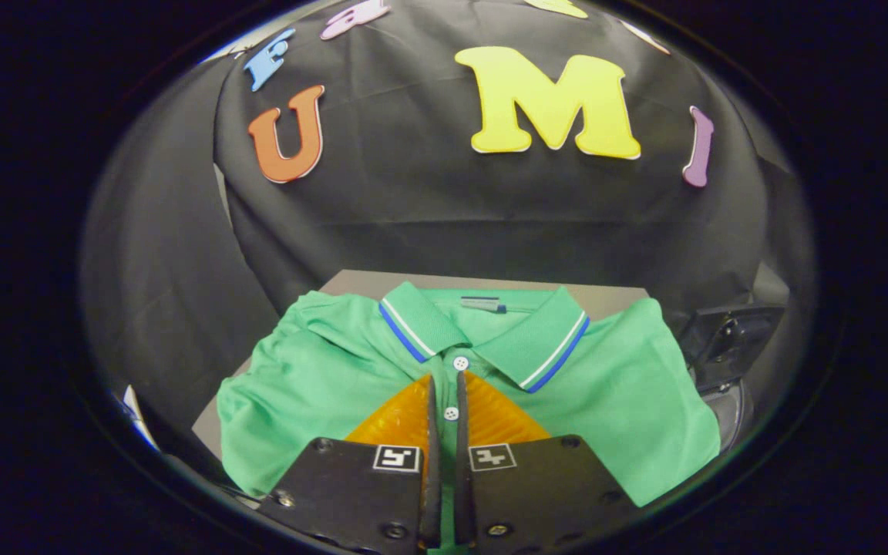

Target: Put the clothes into the washing machine and then close the washing machine lid.

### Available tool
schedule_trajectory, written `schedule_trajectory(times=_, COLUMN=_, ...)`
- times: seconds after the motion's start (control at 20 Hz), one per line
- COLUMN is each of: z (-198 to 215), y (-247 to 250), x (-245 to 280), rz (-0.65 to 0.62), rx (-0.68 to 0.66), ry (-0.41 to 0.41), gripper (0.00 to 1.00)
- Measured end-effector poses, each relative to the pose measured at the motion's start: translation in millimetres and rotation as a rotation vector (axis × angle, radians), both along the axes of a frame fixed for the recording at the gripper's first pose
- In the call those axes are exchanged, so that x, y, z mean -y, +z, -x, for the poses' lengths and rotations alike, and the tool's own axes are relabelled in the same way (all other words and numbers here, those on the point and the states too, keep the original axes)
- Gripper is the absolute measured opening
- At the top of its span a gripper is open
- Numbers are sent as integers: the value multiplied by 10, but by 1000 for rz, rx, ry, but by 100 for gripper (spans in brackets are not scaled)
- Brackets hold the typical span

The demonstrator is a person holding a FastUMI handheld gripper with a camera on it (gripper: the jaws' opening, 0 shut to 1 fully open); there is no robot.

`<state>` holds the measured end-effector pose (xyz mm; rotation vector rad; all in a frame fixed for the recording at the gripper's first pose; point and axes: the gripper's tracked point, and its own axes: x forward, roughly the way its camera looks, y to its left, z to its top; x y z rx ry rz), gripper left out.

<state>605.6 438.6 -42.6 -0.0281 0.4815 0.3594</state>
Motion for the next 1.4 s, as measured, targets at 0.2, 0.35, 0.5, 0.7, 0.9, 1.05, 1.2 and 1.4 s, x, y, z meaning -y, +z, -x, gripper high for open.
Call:
schedule_trajectory(times=0.2, z=287, y=152, x=183, rz=-4, rx=47, ry=39, gripper=8)
schedule_trajectory(times=0.35, z=613, y=395, x=295, rz=-37, rx=78, ry=73, gripper=8)
schedule_trajectory(times=0.5, z=1032, y=729, x=496, rz=-91, rx=118, ry=107, gripper=8)
schedule_trajectory(times=0.7, z=1584, y=1184, x=907, rz=-124, rx=193, ry=132, gripper=8)
schedule_trajectory(times=0.9, z=2066, y=1547, x=1475, rz=-157, rx=263, ry=92, gripper=8)
schedule_trajectory(times=1.05, z=2354, y=1791, x=1936, rz=-189, rx=302, ry=46, gripper=7)
schedule_trajectory(times=1.2, z=2558, y=1955, x=2378, rz=-187, rx=333, ry=-2, gripper=7)
schedule_trajectory(times=1.4, z=2660, y=2152, x=2918, rz=-164, rx=379, ry=-70, gripper=7)
